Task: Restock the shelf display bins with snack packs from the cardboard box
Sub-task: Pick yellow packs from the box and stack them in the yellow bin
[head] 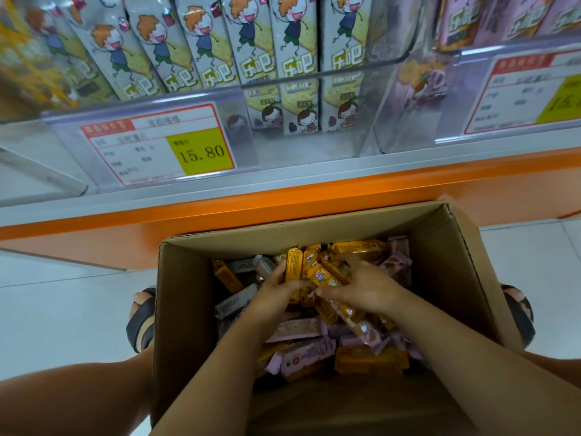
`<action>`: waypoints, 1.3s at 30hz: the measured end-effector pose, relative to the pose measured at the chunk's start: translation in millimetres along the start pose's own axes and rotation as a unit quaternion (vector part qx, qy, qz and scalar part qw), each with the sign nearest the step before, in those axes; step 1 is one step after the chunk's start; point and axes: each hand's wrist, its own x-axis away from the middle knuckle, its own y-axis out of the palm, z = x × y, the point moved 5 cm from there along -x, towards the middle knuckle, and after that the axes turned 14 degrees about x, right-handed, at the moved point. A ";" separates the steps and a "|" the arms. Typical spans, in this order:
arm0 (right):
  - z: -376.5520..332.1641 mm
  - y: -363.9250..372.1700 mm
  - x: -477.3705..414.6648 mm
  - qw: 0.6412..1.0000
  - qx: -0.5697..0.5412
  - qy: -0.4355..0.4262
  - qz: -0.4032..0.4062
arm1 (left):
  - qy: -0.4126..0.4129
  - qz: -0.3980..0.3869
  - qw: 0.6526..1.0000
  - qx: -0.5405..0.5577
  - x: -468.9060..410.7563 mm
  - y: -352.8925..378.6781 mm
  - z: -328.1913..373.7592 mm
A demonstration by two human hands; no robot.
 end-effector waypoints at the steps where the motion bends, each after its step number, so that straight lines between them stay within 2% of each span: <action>1: 0.4 -0.8 -1.1 0.999 -0.018 -0.003 -0.028 | -0.006 -0.019 1.000 -0.013 0.6 -1.3 0.0; 4: 5.1 -4.0 -4.2 0.994 -0.055 -0.014 -0.090 | -0.009 -0.085 0.994 -0.061 6.4 -3.4 3.2; 8: 6.2 3.1 -6.7 0.988 -0.079 -0.043 -0.123 | -0.012 -0.119 0.988 -0.094 9.5 -4.7 3.1; 11: 2.1 8.3 -8.0 0.991 -0.072 -0.063 -0.093 | 0.002 -0.107 0.989 -0.104 8.4 -4.1 3.3; 21: -1.5 18.9 -6.8 0.992 -0.096 -0.077 0.018 | 0.055 -0.089 0.994 -0.041 7.4 -1.5 2.7; 27: 0.2 22.0 -6.2 0.981 -0.172 -0.080 0.038 | 0.070 -0.075 0.995 -0.019 10.4 1.9 0.2; 33: -1.7 15.6 -3.6 0.960 -0.264 -0.080 0.045 | 0.072 -0.070 0.993 0.056 14.8 3.9 2.9; 39: -8.9 17.3 3.9 0.970 -0.225 -0.091 -0.002 | 0.044 -0.082 0.991 0.097 21.5 13.1 -1.8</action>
